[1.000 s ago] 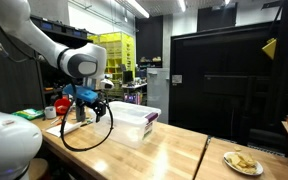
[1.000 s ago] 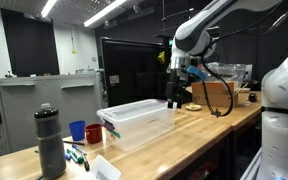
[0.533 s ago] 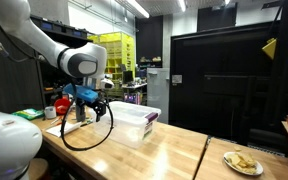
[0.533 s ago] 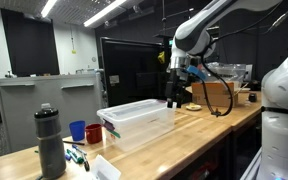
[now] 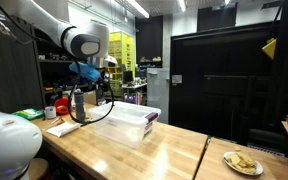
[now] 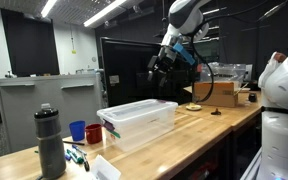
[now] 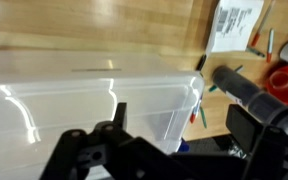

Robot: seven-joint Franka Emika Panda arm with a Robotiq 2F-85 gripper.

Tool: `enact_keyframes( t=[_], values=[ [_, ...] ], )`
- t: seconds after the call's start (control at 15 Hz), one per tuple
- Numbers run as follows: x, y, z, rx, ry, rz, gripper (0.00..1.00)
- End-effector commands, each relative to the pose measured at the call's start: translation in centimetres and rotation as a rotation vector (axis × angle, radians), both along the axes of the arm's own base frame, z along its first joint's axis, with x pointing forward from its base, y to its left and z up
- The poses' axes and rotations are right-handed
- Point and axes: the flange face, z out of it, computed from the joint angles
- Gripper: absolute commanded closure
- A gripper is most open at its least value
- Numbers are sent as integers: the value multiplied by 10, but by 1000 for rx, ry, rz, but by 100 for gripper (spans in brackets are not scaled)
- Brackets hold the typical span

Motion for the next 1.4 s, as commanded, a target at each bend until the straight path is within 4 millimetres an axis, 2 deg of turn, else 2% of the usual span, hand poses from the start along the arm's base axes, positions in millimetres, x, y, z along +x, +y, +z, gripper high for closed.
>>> enact_keyframes(
  t=[0.0, 0.13, 0.47, 0.8, 1.33],
  values=[
    [35, 4, 25, 14, -116, -162, 0],
    [50, 4, 25, -9, -170, -224, 0],
    [85, 5, -3, -104, -287, -336, 0],
    [107, -11, -20, -204, -335, -417, 0],
    [119, -47, 1, -275, -370, -510, 0]
  ],
)
